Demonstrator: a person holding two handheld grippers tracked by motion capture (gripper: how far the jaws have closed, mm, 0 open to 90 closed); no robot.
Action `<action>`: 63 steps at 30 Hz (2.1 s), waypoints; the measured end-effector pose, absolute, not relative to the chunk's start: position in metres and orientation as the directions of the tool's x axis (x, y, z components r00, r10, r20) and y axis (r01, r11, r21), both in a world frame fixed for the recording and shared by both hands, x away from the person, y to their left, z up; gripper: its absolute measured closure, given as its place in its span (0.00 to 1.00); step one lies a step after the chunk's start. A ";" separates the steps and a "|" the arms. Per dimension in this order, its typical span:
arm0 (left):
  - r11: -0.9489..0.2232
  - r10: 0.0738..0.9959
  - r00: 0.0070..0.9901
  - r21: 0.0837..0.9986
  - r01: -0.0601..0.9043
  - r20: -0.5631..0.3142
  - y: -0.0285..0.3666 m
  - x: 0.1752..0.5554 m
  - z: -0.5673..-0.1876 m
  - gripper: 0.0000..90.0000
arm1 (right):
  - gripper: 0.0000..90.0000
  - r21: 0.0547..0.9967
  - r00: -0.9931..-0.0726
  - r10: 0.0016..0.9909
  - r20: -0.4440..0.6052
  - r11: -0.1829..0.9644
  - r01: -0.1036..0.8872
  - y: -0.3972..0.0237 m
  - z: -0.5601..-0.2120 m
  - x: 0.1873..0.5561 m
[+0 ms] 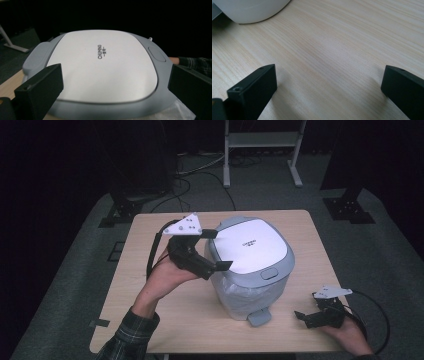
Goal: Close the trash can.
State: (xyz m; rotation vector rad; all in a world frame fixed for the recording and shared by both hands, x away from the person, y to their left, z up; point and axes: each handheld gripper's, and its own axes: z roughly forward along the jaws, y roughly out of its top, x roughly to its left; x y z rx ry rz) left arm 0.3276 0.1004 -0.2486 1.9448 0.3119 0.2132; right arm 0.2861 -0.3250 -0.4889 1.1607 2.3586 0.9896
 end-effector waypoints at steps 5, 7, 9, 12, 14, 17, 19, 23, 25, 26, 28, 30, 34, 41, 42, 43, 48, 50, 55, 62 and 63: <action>-0.357 0.355 0.935 0.927 0.118 0.018 0.119 0.320 -0.254 0.00 | 0.00 0.710 -0.613 0.790 0.009 0.427 0.560 -0.325 -0.489 0.286; -0.356 0.371 0.928 0.928 0.115 0.026 0.125 0.317 -0.258 0.00 | 0.00 0.711 -0.613 0.790 0.009 0.427 0.560 -0.325 -0.489 0.286; -0.359 0.389 0.920 0.927 0.112 0.039 0.130 0.313 -0.262 0.00 | 0.00 0.711 -0.611 0.791 0.008 0.425 0.560 -0.325 -0.489 0.286; -0.360 0.406 0.913 0.926 0.115 0.045 0.137 0.311 -0.267 0.00 | 0.00 0.711 -0.611 0.792 0.009 0.425 0.561 -0.325 -0.489 0.286; -0.357 0.420 0.906 0.927 0.118 0.046 0.143 0.308 -0.273 0.00 | 0.00 0.711 -0.611 0.792 0.009 0.425 0.561 -0.325 -0.489 0.286; -0.351 0.435 0.900 0.928 0.127 0.042 0.152 0.305 -0.284 0.00 | 0.00 0.711 -0.611 0.792 0.008 0.425 0.560 -0.325 -0.489 0.286; -0.352 0.452 0.891 0.926 0.136 0.041 0.158 0.302 -0.296 0.00 | 0.00 0.711 -0.611 0.791 0.008 0.425 0.560 -0.325 -0.489 0.286; -0.362 0.475 0.879 0.919 0.152 0.042 0.166 0.297 -0.313 0.00 | 0.00 0.711 -0.611 0.792 0.008 0.425 0.560 -0.325 -0.489 0.286; -0.363 0.480 0.876 0.919 0.154 0.043 0.167 0.296 -0.318 0.00 | 0.00 0.710 -0.611 0.792 0.008 0.426 0.560 -0.325 -0.489 0.286; -0.364 0.487 0.872 0.918 0.156 0.045 0.169 0.294 -0.323 0.00 | 0.00 0.710 -0.611 0.792 0.008 0.426 0.560 -0.325 -0.489 0.286; -0.368 0.498 0.865 0.916 0.157 0.052 0.172 0.292 -0.332 0.00 | 0.00 0.711 -0.611 0.792 0.008 0.425 0.561 -0.325 -0.489 0.286; -0.371 0.509 0.859 0.915 0.161 0.055 0.175 0.291 -0.341 0.00 | 0.00 0.711 -0.611 0.792 0.008 0.425 0.561 -0.325 -0.489 0.286; -0.368 0.535 0.844 0.910 0.189 0.041 0.182 0.291 -0.358 0.00 | 0.00 0.711 -0.611 0.792 0.008 0.425 0.561 -0.325 -0.489 0.286; -0.394 0.582 0.813 0.886 0.245 0.034 0.198 0.292 -0.396 0.00 | 0.00 0.711 -0.611 0.792 0.008 0.425 0.561 -0.325 -0.489 0.286; -0.394 0.582 0.813 0.886 0.245 0.034 0.198 0.292 -0.396 0.00 | 0.00 0.711 -0.611 0.792 0.008 0.425 0.561 -0.325 -0.489 0.286; -0.396 0.585 0.811 0.883 0.254 0.029 0.199 0.292 -0.401 0.00 | 0.00 0.710 -0.611 0.792 0.008 0.425 0.561 -0.325 -0.489 0.286; -0.415 0.609 0.793 0.859 0.301 0.016 0.208 0.292 -0.423 0.00 | 0.00 0.711 -0.611 0.792 0.008 0.425 0.561 -0.325 -0.489 0.286; -0.429 0.620 0.785 0.846 0.316 0.021 0.211 0.291 -0.430 0.00 | 0.00 0.711 -0.611 0.792 0.008 0.425 0.561 -0.325 -0.489 0.286; -0.496 0.628 0.777 0.793 0.353 0.047 0.218 0.291 -0.453 0.00 | 0.00 0.711 -0.611 0.792 0.008 0.425 0.561 -0.325 -0.489 0.286; -0.528 0.642 0.766 0.744 0.410 0.033 0.223 0.296 -0.472 0.00 | 0.00 0.711 -0.611 0.792 0.008 0.425 0.561 -0.325 -0.489 0.286; -0.531 0.642 0.766 0.739 0.414 0.032 0.224 0.297 -0.474 0.00 | 0.00 0.710 -0.611 0.792 0.008 0.425 0.561 -0.325 -0.489 0.286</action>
